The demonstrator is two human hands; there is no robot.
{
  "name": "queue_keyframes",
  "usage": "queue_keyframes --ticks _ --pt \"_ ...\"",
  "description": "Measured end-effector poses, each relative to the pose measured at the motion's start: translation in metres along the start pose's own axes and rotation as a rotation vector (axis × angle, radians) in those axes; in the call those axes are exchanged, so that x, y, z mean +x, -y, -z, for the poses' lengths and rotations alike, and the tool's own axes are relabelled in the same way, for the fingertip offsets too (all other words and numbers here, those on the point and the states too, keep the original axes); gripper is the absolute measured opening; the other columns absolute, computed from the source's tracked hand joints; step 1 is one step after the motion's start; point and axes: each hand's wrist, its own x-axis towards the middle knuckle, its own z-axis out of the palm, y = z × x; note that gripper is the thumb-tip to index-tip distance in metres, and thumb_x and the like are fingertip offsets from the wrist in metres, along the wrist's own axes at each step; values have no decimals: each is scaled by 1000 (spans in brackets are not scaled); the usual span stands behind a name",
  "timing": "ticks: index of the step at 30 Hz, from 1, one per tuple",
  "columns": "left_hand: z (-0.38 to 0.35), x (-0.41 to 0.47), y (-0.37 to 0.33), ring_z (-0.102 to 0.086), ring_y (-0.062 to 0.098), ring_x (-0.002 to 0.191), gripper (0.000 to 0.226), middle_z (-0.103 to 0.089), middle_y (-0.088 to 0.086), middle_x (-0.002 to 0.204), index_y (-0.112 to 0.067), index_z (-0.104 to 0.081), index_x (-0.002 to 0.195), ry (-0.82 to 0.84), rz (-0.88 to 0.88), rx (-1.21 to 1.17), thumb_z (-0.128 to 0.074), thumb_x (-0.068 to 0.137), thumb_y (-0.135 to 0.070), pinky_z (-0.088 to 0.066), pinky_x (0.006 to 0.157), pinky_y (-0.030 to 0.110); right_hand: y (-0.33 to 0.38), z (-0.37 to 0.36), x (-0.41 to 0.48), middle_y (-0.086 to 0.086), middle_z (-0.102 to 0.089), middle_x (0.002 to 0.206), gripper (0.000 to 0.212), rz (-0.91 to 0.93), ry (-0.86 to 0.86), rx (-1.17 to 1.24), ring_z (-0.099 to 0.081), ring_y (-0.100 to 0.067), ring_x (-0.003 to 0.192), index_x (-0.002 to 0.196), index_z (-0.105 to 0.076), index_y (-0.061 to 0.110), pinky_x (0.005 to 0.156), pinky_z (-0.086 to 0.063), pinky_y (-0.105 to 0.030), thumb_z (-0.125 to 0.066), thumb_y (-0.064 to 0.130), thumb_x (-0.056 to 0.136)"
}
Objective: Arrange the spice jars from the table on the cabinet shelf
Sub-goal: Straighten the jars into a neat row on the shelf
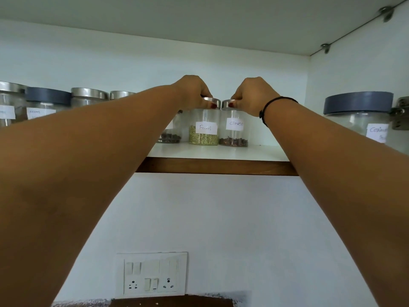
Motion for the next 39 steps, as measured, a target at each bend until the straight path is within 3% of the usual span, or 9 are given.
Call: queue_keyframes --ticks 3,8,11,15,19,24,31,36,39 --pt "-5 1 2 -56 16 84 32 -66 3 94 -13 -73 114 -28 -7 11 -68 91 -34 -42 65 25 -2 -3 1 -13 -71 111 31 17 -9 9 -63 -27 104 113 -72 7 89 -50 -33 -62 29 93" --pt "-11 -4 3 -56 13 90 32 -72 7 109 -13 -72 117 -87 -82 13 -68 91 -32 -37 77 24 -4 -9 3 -13 -70 113 29 48 -30 2 -62 -28 105 114 -71 6 87 -50 -33 -63 25 93" --pt "-12 -4 3 -63 23 99 35 -72 8 111 -12 -72 118 -92 -100 27 -67 92 -34 -47 85 32 -5 -11 5 -14 -70 107 26 54 -24 -41 -59 -27 92 112 -72 7 73 -41 -28 -60 22 94" --pt "-12 -5 4 -64 33 100 35 -71 17 108 -5 -71 114 -93 -91 85 -64 94 -33 -50 91 45 -6 -14 6 -16 -70 106 25 53 -35 -55 -57 -25 88 111 -72 5 73 -40 -28 -60 21 94" --pt "-11 -8 -2 -62 29 108 36 -68 12 119 -10 -67 123 -117 -87 201 -60 97 -33 -50 95 47 -7 -14 4 -18 -69 111 28 43 -47 -53 -62 -30 100 112 -69 1 84 -50 -34 -58 21 95" --pt "-9 -9 -1 -53 23 127 46 -58 4 139 -19 -57 138 -146 -75 208 -60 96 -39 -44 105 40 -6 -13 -6 -16 -62 124 42 62 -24 -82 -55 -31 117 127 -58 1 99 -46 -43 -56 29 96" --pt "-11 -10 -13 -48 23 134 50 -54 5 145 -19 -54 141 -209 -109 165 -55 98 -42 -38 110 39 -5 3 -29 -14 -61 119 42 66 -167 -49 -59 -31 108 124 -57 5 89 -50 -40 -53 36 97" --pt "-14 -22 -40 -56 27 126 51 -60 7 138 -15 -58 136 -181 -136 213 -50 98 -48 -45 103 42 -28 40 -70 -9 -64 101 33 222 -213 -296 -58 -28 96 113 -59 8 67 -45 -35 -46 35 100" --pt "-15 -30 -73 -51 26 131 53 -54 5 145 -17 -51 143 -188 -224 250 -48 99 -48 -42 106 43 -50 74 -93 -8 -65 106 29 220 -231 -401 -58 -29 101 117 -59 10 72 -50 -38 -45 30 100"
